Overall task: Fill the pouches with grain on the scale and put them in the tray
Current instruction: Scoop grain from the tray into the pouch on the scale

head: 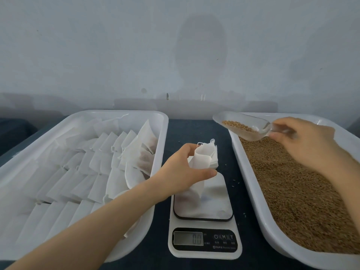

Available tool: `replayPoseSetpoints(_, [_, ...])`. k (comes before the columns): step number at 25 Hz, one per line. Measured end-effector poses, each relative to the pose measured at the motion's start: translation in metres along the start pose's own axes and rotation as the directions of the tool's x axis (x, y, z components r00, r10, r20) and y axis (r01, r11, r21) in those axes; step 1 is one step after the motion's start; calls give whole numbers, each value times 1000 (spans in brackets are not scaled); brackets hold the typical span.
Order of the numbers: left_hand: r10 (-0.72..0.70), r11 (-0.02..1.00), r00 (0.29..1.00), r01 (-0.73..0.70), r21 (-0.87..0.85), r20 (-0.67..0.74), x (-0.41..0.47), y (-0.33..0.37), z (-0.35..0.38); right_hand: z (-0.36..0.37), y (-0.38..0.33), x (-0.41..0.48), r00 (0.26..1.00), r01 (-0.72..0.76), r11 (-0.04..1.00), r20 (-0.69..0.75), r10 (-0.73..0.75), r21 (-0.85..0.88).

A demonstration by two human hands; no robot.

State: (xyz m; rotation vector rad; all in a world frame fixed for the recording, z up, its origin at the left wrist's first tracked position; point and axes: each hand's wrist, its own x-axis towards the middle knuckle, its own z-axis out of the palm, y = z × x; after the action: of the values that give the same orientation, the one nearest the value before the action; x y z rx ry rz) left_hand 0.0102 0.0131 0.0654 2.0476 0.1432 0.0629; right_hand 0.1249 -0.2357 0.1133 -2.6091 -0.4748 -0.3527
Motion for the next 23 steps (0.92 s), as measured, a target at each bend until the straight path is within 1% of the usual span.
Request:
replayPoseSetpoints(3, [-17, 1000, 1000, 16, 18, 7, 1, 1, 1, -8, -2, -2, 991, 123, 992, -56, -124, -17])
replayPoseSetpoints(6, [-24, 997, 1000, 23, 68, 6, 1, 2, 2, -13, -4, -5, 973, 226, 974, -39, -226, 11])
replayPoseSetpoints(10, [5, 994, 999, -1, 111, -38, 2, 0, 3, -14, -2, -5, 954, 298, 954, -31, -297, 21])
replayPoseSetpoints(14, [17, 977, 999, -7, 214, -48, 2, 1, 5, -9, 1, -5, 941, 337, 940, -26, -339, -61])
replayPoseSetpoints(18, [36, 959, 998, -18, 282, -58, 2, 2, 5, -5, 2, -5, 932, 359, 926, -1, -361, -119])
replayPoseSetpoints(23, [28, 903, 1000, -20, 428, -12, 2, 2, 8, -1, -3, -8, 875, 445, 856, -73, -478, -264])
